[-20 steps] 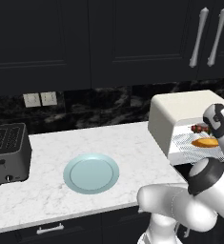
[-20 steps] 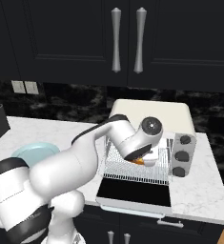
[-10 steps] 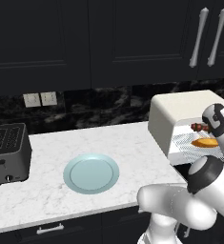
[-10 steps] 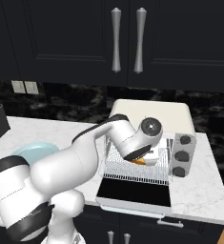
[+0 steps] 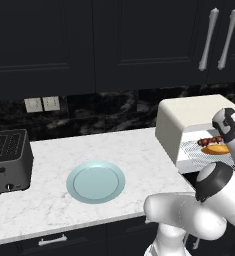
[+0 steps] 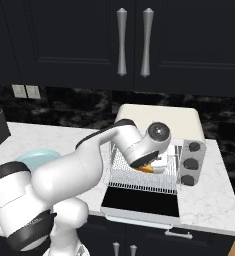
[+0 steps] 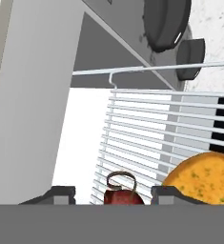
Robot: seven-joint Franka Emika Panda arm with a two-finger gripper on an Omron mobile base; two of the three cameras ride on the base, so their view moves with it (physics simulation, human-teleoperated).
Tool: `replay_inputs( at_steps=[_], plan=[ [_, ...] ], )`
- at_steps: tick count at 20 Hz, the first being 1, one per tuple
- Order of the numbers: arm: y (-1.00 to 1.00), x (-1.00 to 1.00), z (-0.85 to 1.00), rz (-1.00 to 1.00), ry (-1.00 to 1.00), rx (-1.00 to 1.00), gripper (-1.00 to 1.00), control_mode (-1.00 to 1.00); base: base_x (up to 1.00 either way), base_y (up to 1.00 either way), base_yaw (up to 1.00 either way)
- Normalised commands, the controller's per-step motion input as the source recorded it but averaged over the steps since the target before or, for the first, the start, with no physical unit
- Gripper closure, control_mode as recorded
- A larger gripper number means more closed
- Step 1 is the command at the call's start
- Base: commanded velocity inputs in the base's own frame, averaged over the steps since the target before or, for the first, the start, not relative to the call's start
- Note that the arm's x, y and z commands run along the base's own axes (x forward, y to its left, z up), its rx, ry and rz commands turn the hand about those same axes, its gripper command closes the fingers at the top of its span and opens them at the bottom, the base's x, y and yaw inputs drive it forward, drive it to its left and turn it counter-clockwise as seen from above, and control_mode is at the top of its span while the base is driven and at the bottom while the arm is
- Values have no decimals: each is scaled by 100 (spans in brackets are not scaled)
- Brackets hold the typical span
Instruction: Pick up the kebab skewer and baguette bread, and place them inside the toaster oven. Close the toaster oven door and start by setting the timer.
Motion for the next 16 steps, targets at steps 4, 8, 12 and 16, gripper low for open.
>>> replay_inputs(
  at_steps=[4,8,12,16],
  plan=[
    [0,0,0,0,0,0,-100,-100,0,0,0],
    [-2,-3,1,0,-3,0,-100,-100,0,0,0],
    [-3,-32,28,1,-12,0,-100,-100,0,0,0],
    [-9,-28,61,3,-8,0,-100,-100,0,0,0]
  ],
)
